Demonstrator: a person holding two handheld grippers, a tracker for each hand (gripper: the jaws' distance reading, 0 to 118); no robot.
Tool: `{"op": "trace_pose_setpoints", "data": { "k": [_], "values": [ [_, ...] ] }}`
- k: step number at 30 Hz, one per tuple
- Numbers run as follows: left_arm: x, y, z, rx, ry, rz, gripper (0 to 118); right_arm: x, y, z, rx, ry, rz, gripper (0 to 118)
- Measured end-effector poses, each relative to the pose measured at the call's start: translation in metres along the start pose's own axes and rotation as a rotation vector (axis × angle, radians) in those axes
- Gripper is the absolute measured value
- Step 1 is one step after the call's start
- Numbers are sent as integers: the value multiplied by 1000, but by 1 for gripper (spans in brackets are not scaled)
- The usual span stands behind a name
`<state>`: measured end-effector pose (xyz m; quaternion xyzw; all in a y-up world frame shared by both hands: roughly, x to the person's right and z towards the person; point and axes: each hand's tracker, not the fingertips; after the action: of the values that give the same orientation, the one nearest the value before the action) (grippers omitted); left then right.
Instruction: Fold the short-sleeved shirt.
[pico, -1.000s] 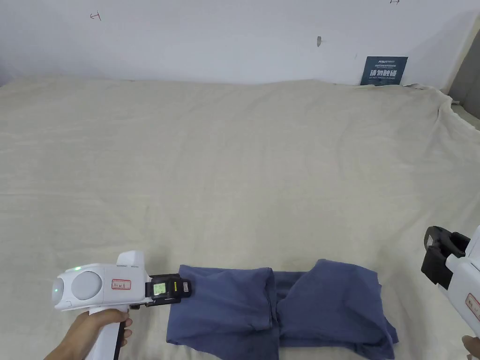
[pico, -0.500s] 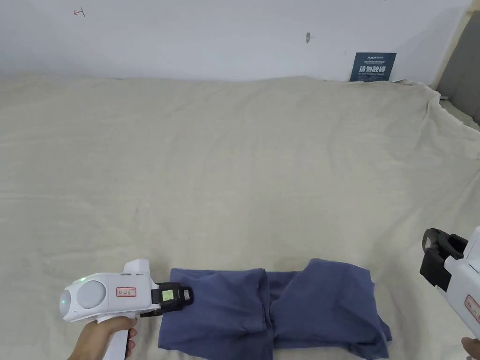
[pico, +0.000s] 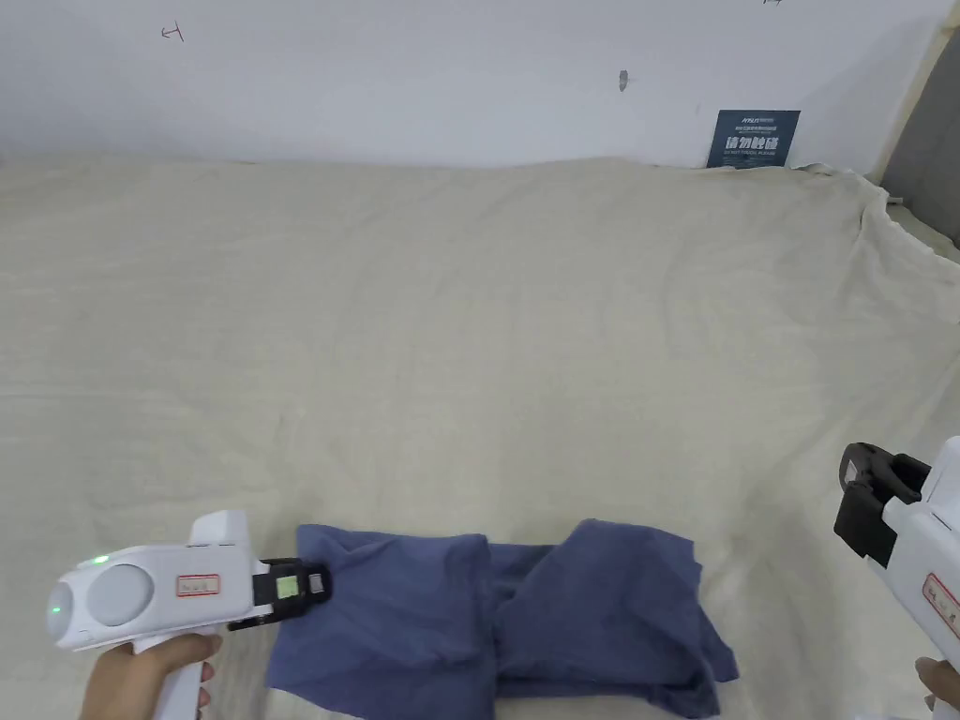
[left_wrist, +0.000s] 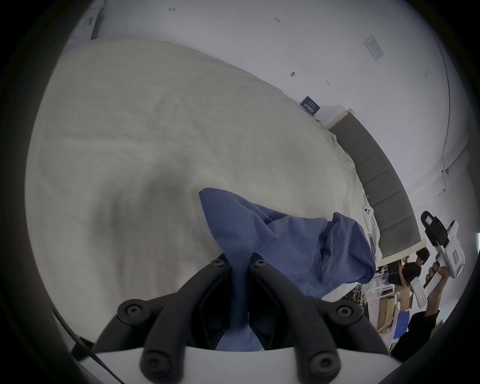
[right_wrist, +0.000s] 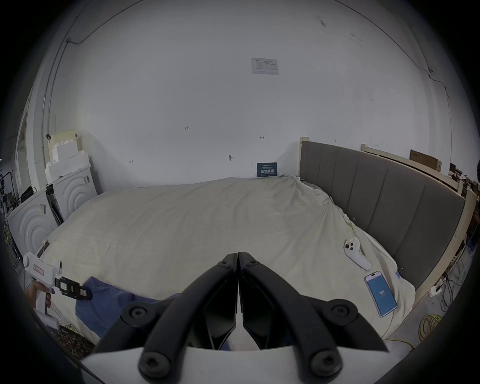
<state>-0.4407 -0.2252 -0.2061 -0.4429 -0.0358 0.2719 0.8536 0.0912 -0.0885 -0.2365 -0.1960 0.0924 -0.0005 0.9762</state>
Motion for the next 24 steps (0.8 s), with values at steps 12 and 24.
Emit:
{"op": "trace_pose_setpoints", "data": {
  "k": [12, 24],
  "values": [
    [-11, 12, 71, 27, 154, 46, 9, -8, -3, -6, 3, 46, -3, 0],
    [144, 28, 24, -69, -7, -104, 9, -1, -7, -3, 10, 56, -24, 0]
  ]
}}
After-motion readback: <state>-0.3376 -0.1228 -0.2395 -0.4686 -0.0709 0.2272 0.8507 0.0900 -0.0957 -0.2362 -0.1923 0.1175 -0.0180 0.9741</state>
